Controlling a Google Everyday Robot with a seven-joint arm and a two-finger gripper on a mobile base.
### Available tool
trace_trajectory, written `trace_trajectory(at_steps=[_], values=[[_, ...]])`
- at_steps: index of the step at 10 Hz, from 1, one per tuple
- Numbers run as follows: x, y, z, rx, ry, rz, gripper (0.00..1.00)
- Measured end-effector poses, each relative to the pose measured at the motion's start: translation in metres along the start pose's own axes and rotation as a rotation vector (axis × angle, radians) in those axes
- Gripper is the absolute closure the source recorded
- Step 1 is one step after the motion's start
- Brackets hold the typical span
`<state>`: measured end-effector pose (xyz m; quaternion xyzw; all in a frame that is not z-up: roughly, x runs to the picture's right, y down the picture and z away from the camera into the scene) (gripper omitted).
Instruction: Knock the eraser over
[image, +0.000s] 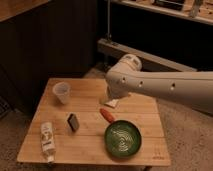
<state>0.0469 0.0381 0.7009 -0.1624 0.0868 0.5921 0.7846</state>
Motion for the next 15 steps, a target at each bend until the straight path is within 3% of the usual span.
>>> trace_trajectory(at_steps=[14, 15], values=[[0.0000, 0.0000, 0.0000, 0.000, 0.000, 0.000, 0.20], [0.0015, 0.0015, 0.0011, -0.002, 0.001, -0.006, 0.26]])
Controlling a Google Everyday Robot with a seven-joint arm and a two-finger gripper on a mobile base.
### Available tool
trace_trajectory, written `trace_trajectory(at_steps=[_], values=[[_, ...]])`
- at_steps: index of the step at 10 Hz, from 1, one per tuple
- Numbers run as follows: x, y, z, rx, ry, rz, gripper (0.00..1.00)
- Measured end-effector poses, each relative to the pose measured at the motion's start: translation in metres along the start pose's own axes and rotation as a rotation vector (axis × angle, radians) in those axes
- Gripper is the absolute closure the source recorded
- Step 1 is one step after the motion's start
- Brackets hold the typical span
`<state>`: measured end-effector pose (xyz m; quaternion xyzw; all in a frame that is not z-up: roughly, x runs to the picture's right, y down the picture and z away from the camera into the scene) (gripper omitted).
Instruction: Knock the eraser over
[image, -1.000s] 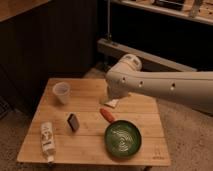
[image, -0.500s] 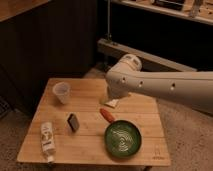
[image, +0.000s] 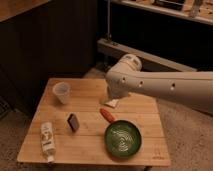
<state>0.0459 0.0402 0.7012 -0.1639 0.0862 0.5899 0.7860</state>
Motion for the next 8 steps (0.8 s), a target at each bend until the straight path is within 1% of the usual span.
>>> trace_trajectory(at_steps=[1, 3, 5, 7, 8], values=[[0.004, 0.005, 0.003, -0.006, 0.003, -0.026, 0.35], [0.008, 0.014, 0.005, -0.012, 0.003, -0.053, 0.51], [0.008, 0.014, 0.007, -0.015, 0.004, -0.065, 0.55], [0.009, 0.019, 0.015, -0.019, -0.001, -0.117, 0.75], [0.008, 0.020, 0.017, -0.016, 0.006, -0.129, 0.83]])
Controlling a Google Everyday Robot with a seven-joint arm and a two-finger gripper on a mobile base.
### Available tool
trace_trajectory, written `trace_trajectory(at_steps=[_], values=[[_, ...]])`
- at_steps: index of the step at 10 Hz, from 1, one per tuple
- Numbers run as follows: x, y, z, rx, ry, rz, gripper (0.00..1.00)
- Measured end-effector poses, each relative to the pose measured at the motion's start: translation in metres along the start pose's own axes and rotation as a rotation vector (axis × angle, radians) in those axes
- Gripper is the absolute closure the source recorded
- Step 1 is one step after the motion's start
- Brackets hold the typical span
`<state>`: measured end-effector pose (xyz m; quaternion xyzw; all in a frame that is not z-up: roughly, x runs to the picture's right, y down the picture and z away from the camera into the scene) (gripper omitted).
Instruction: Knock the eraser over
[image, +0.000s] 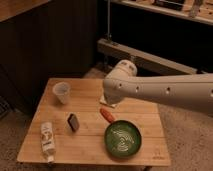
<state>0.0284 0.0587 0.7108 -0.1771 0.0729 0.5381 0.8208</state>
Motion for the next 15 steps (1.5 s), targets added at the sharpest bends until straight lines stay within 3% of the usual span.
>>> trace_trajectory(at_steps=[2, 9, 12, 15], values=[[-0.005, 0.010, 0.004, 0.000, 0.013, -0.034, 0.97], [-0.010, 0.019, 0.025, 0.005, 0.046, -0.125, 0.97], [-0.020, 0.036, 0.033, -0.023, 0.062, -0.172, 0.97], [-0.022, 0.034, 0.038, -0.027, 0.081, -0.198, 0.97]])
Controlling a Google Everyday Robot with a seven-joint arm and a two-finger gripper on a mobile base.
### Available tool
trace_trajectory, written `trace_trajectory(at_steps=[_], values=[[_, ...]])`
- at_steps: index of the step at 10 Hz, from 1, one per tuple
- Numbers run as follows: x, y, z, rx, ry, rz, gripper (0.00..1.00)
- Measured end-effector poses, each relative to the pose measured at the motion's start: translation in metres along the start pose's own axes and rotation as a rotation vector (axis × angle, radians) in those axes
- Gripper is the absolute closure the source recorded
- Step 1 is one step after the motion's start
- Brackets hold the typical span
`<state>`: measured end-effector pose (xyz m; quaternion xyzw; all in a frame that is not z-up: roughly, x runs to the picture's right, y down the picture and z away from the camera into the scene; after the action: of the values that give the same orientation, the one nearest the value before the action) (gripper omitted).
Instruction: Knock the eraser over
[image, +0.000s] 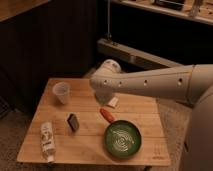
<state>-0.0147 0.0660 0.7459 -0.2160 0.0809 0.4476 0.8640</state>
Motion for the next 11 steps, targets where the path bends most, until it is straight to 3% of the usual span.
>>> trace_trajectory(at_steps=[4, 6, 11], values=[[-0.019, 0.018, 0.006, -0.019, 0.012, -0.045, 0.97], [-0.013, 0.012, 0.009, -0.009, 0.027, -0.058, 0.97], [-0.031, 0.020, 0.018, -0.011, 0.044, -0.109, 0.97]])
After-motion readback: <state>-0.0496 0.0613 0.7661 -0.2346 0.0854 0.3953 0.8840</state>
